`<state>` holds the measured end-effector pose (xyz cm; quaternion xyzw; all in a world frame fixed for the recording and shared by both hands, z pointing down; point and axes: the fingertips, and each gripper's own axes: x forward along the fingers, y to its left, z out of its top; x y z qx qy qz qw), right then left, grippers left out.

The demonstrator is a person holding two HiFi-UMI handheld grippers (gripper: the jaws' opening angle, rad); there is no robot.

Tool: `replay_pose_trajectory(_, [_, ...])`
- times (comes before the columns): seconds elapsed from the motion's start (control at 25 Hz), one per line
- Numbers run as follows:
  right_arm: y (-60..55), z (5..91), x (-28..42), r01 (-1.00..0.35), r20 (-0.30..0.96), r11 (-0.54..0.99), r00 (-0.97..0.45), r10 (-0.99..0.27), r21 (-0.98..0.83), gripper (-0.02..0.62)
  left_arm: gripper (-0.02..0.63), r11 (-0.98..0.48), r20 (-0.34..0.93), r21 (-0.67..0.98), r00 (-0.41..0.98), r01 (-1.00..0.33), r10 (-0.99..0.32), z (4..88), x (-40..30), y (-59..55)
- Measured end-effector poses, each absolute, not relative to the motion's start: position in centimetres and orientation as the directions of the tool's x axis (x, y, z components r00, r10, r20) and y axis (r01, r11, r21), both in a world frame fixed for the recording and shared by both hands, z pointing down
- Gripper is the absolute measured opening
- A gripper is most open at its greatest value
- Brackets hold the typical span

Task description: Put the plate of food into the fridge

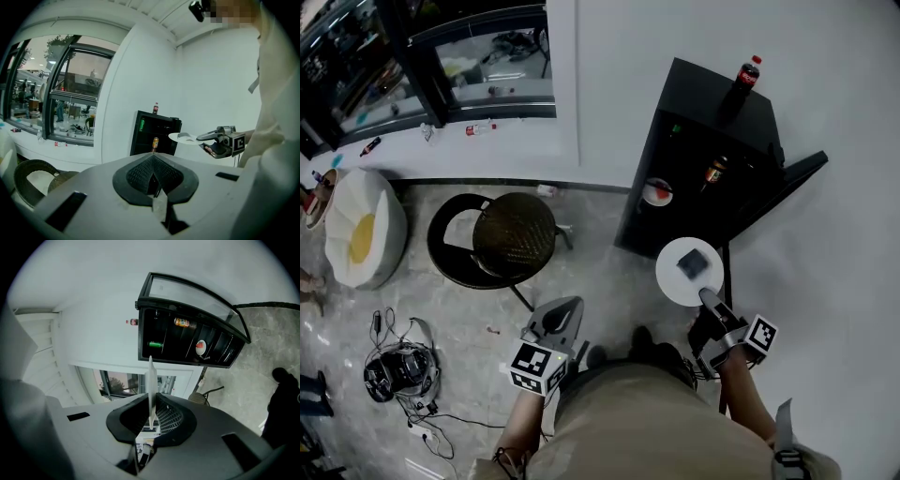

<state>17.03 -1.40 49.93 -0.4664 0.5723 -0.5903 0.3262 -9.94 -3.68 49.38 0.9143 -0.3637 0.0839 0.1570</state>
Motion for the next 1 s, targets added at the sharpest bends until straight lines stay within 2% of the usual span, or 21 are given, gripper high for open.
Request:
replay_pose_trajectory(0.36, [-7.4,50.1,21.1,-0.152,0.171,-0.125,-0.349,-0.921,-0.980,0.031,0.008,-0.640,0.300,0.212,0.672,-0.739,-0.677,49.5,-8.5,-6.6])
replay_pose_trajectory(1.0, [-17.6,51.6,28.1,-0.114,0.161,-0.127,-0.371,-0.914,-0.985,0.031,0.008,-0.607,0.342,0.144,0.615,-0.781,-0.710,48.3,-2.1,-12.6])
